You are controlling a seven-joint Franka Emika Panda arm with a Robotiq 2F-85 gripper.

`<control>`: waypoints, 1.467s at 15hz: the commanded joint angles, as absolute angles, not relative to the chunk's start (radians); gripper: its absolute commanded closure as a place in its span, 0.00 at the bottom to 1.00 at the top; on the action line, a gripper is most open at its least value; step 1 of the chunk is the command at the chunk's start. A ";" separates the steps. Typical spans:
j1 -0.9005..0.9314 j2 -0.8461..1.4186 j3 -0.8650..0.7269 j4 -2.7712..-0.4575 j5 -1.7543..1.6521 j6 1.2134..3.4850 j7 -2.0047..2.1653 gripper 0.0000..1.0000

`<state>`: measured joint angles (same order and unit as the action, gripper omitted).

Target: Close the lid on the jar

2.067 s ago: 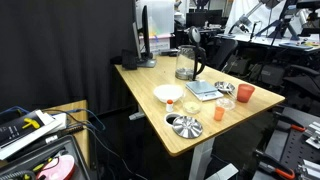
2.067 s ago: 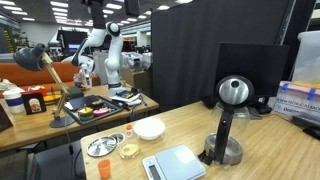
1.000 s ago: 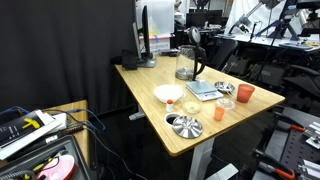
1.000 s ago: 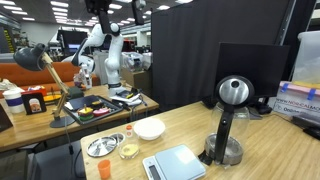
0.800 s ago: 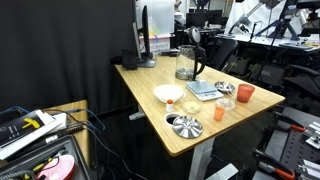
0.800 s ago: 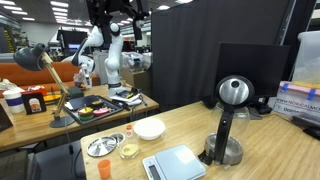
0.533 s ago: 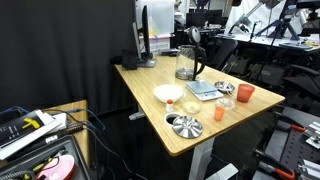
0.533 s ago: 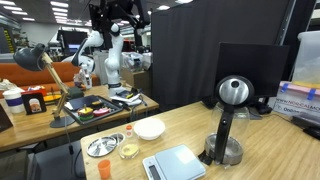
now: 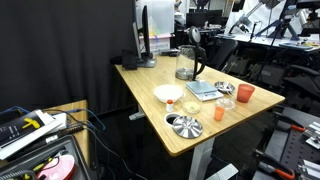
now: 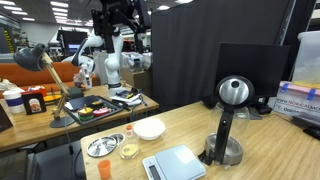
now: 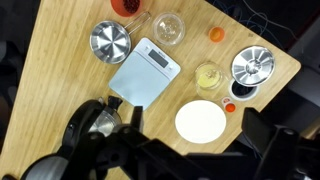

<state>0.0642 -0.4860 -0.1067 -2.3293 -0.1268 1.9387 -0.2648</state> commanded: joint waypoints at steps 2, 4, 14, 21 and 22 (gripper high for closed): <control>-0.015 -0.390 -0.084 -2.414 -0.144 2.011 -0.096 0.00; -0.028 -0.325 -0.090 -2.454 -0.129 2.024 -0.060 0.00; -0.039 -0.238 -0.094 -2.500 -0.105 2.019 -0.065 0.00; -0.030 -0.152 -0.121 -2.527 0.005 2.133 -0.174 0.00; -0.033 -0.119 -0.123 -2.536 0.035 2.166 -0.192 0.00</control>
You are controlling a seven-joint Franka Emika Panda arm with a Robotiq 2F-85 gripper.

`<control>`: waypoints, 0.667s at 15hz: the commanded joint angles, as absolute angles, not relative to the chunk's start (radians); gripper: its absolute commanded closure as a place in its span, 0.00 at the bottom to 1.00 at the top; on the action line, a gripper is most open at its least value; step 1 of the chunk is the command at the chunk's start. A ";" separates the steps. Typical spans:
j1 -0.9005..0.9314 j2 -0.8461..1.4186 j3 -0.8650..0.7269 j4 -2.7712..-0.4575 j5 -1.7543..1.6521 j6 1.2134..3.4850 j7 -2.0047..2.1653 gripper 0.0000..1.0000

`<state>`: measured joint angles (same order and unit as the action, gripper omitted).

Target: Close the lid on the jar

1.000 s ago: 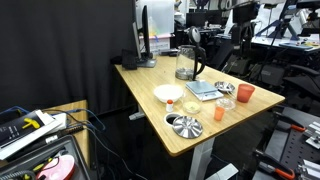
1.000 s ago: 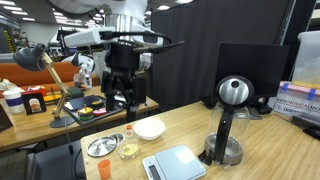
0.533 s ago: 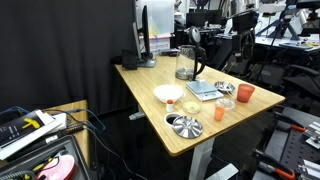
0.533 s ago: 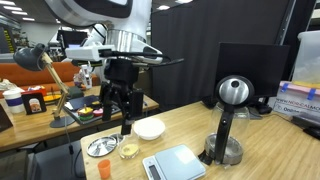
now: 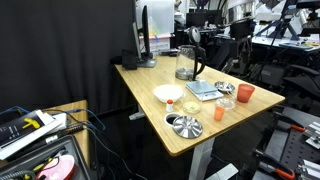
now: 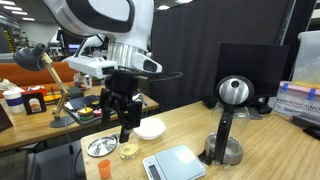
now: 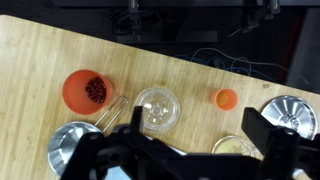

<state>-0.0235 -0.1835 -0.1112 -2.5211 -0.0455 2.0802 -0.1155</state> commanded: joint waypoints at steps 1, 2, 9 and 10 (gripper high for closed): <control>-0.035 -0.083 -0.127 -2.544 0.074 2.204 -0.225 0.00; -0.039 -0.046 -0.129 -2.547 0.105 2.234 -0.254 0.00; -0.073 0.141 -0.108 -2.551 0.131 2.288 -0.276 0.00; -0.074 0.155 -0.107 -2.546 0.130 2.290 -0.276 0.00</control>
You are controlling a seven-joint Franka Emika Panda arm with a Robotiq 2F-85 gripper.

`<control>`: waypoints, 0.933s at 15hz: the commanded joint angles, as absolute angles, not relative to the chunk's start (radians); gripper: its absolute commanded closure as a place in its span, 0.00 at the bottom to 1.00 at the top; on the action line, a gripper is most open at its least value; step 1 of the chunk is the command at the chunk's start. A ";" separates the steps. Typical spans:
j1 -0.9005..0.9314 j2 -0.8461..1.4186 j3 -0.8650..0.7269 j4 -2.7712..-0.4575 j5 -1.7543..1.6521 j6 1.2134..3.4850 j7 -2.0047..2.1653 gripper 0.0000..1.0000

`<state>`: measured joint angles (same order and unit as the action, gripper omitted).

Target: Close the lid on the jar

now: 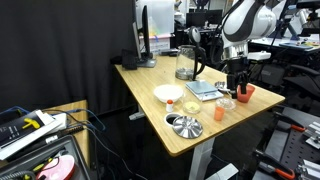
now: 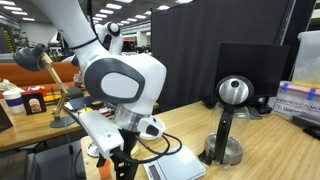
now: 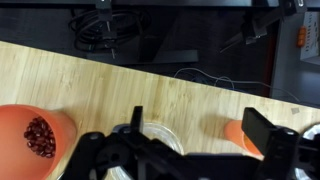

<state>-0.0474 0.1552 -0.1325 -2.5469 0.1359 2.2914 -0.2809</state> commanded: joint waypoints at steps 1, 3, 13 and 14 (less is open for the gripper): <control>-0.074 0.157 -0.106 -2.541 0.130 2.290 -0.276 0.00; -0.074 0.156 -0.106 -2.536 0.130 2.290 -0.276 0.00; -0.117 0.368 -0.090 -2.425 0.164 2.373 -0.243 0.00; -0.120 0.382 -0.086 -2.415 0.164 2.379 -0.234 0.00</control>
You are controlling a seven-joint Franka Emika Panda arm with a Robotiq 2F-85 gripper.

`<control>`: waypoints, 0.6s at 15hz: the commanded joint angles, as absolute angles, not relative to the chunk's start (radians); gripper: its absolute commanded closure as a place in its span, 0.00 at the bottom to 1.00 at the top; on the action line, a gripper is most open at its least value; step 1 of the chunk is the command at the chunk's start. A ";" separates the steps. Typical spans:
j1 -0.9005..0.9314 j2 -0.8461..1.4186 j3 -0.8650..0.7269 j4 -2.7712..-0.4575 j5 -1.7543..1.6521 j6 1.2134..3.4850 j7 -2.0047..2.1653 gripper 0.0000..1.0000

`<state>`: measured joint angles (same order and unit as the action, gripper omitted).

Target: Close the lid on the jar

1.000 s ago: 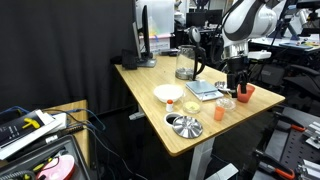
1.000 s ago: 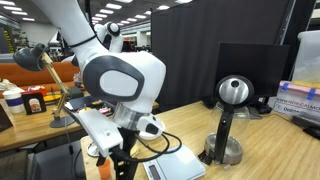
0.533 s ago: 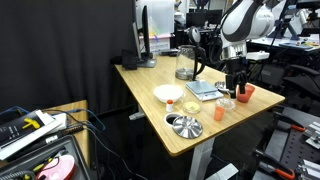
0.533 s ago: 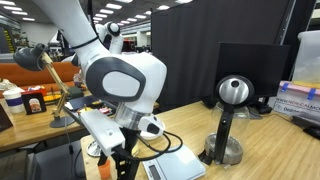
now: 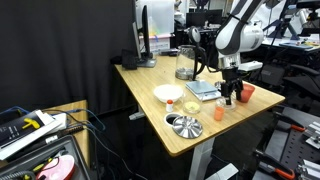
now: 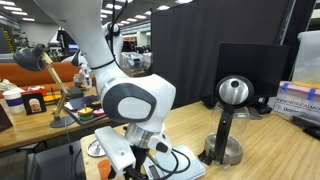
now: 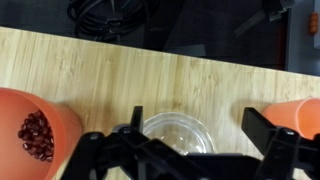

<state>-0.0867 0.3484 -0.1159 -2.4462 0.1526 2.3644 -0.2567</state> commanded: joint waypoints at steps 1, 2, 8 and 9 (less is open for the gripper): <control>-0.122 0.390 -0.084 -2.409 0.162 2.382 -0.226 0.00; -0.122 0.395 -0.081 -2.403 0.161 2.384 -0.219 0.00; -0.123 0.399 -0.075 -2.397 0.159 2.387 -0.184 0.00; -0.124 0.399 -0.075 -2.397 0.163 2.391 -0.179 0.00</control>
<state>-0.0947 0.3999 -0.0959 -2.3979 0.1526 2.3732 -0.1954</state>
